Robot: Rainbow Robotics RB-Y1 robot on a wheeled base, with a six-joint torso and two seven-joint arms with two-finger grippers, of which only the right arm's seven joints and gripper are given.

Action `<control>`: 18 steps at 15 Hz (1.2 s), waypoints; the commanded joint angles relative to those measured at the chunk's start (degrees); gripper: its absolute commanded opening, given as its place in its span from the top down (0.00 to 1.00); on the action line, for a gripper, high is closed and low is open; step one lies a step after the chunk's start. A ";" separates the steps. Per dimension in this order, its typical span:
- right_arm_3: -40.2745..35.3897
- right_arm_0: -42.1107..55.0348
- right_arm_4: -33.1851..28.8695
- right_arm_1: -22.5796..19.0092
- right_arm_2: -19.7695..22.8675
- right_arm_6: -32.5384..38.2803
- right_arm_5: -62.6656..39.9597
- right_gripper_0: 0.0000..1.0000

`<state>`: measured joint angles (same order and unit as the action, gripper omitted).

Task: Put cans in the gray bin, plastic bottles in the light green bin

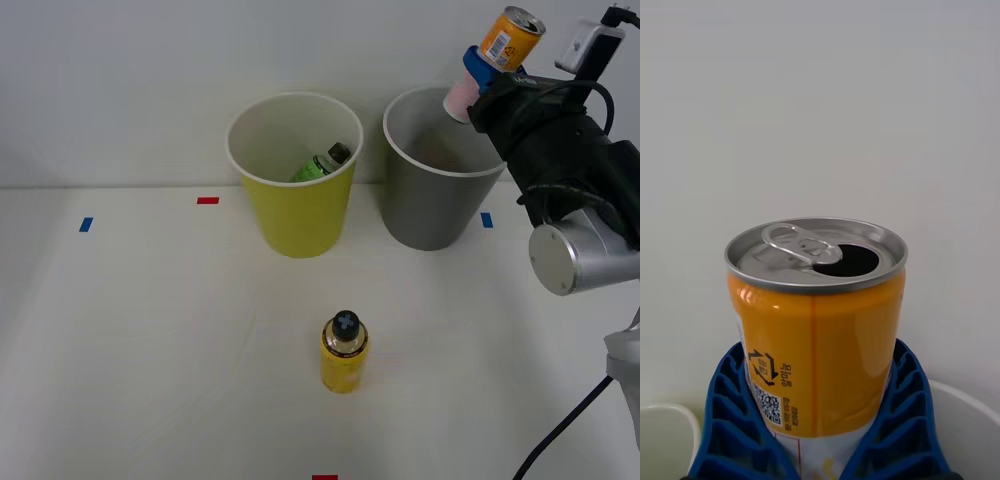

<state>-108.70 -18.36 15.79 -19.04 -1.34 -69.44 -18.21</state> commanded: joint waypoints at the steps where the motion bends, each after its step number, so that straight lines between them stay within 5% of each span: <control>1: 2.61 -1.59 -1.03 -0.12 -0.16 -1.13 0.01 1.00; 10: 4.02 -2.30 -1.55 0.06 -0.77 -2.54 0.10 1.00; 11: 4.02 -2.30 -1.55 0.06 -0.77 -2.54 0.28 0.94; 13: 4.02 -2.30 -1.55 0.14 -0.77 -2.54 0.45 0.38; 15: 4.11 -2.30 -1.55 0.06 -0.77 -2.54 0.54 0.00; 18: 4.11 -2.30 -1.55 0.14 -0.86 -2.54 0.54 0.00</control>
<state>-104.62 -20.67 14.24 -18.95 -2.16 -71.98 -17.70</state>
